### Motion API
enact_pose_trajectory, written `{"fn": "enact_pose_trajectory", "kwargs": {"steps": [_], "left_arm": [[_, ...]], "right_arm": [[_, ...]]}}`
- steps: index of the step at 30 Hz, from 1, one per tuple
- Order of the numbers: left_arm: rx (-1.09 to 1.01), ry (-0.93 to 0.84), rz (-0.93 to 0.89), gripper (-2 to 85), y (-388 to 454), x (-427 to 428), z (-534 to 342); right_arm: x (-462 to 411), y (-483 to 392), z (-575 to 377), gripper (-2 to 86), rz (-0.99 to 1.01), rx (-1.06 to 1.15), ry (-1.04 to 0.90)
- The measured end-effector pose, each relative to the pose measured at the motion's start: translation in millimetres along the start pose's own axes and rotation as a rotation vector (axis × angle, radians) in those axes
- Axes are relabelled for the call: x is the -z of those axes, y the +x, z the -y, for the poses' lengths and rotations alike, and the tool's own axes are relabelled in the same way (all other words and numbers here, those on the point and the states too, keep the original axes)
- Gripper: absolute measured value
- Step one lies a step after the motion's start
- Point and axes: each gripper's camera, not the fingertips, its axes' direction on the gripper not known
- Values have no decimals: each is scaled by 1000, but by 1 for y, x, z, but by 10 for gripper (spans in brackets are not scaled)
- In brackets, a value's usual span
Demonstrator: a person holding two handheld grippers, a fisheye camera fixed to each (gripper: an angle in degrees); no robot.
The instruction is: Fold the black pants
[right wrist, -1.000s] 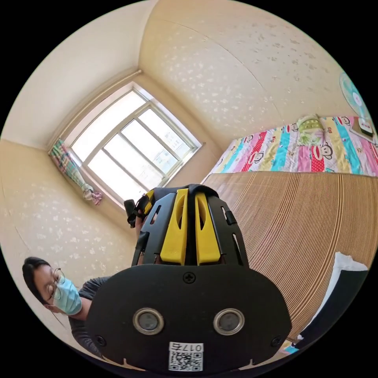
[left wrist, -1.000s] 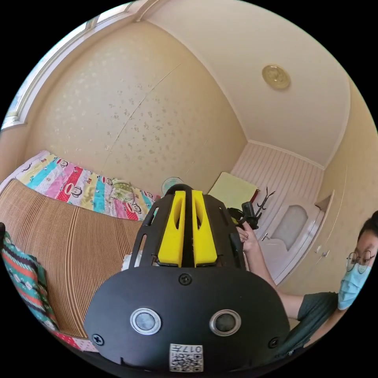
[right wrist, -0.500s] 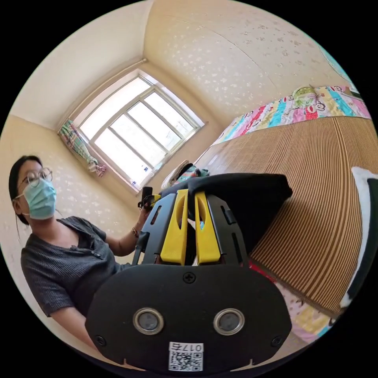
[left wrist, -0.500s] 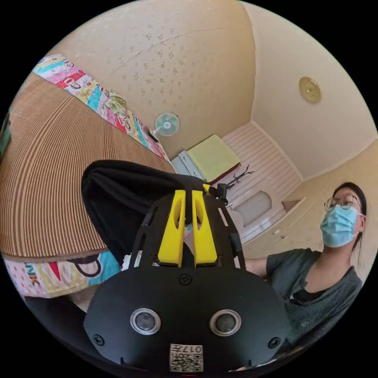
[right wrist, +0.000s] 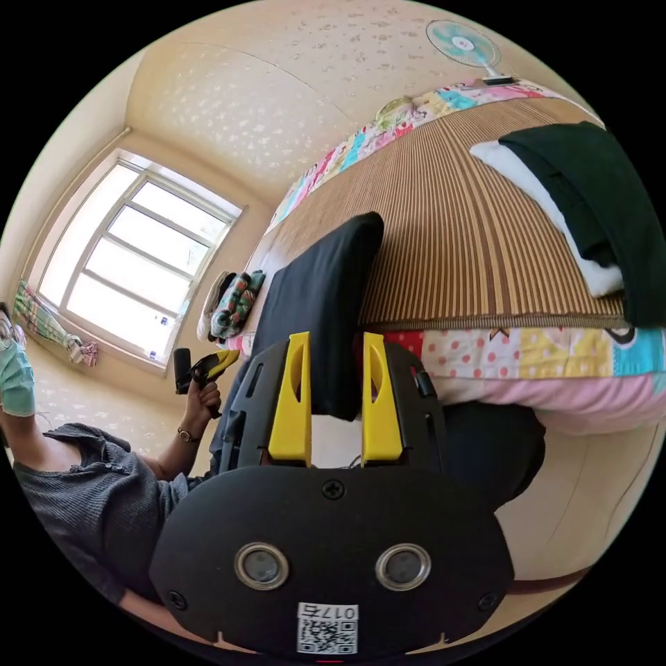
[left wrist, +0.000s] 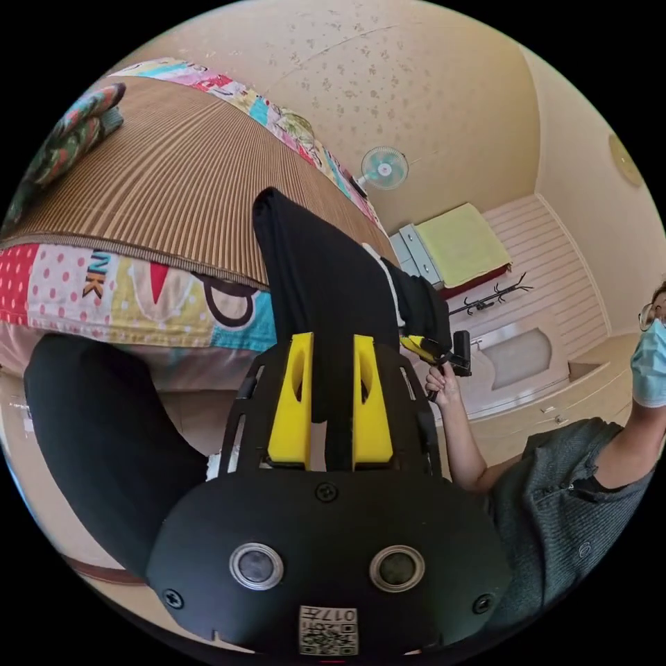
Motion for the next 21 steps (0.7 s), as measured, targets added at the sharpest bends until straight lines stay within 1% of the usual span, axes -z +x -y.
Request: {"fn": "enact_pose_trajectory", "kwargs": {"steps": [2,4,7,9,10,13,15,16,18,19,21], "left_arm": [[14,9,36,104,-5,-13,13],[39,-27,63,122,-10,-33,23],[105,-114,21,145,-19,-65,24],[114,-109,23,151,-18,-72,17],[111,-105,29,146,-17,-71,16],[119,-120,1,130,-21,-70,17],[145,-129,-30,118,-26,-69,18],[150,-134,-33,112,-27,-68,17],[171,-145,-84,73,-29,-63,15],[179,-139,-93,70,-29,-60,14],[203,-86,-121,61,-28,-44,7]], "right_arm": [[-26,17,34,131,5,5,-39],[-50,32,55,144,36,-1,-82],[-83,54,73,165,149,-13,-148],[-97,60,75,166,222,19,-185],[-106,62,74,158,269,33,-221],[-111,67,68,139,255,36,-212],[-113,71,66,125,275,19,-237],[-114,76,64,114,302,6,-237],[-113,83,59,97,354,-18,-221],[-113,88,57,91,399,-50,-208],[-113,88,55,82,456,-66,-185]]}}
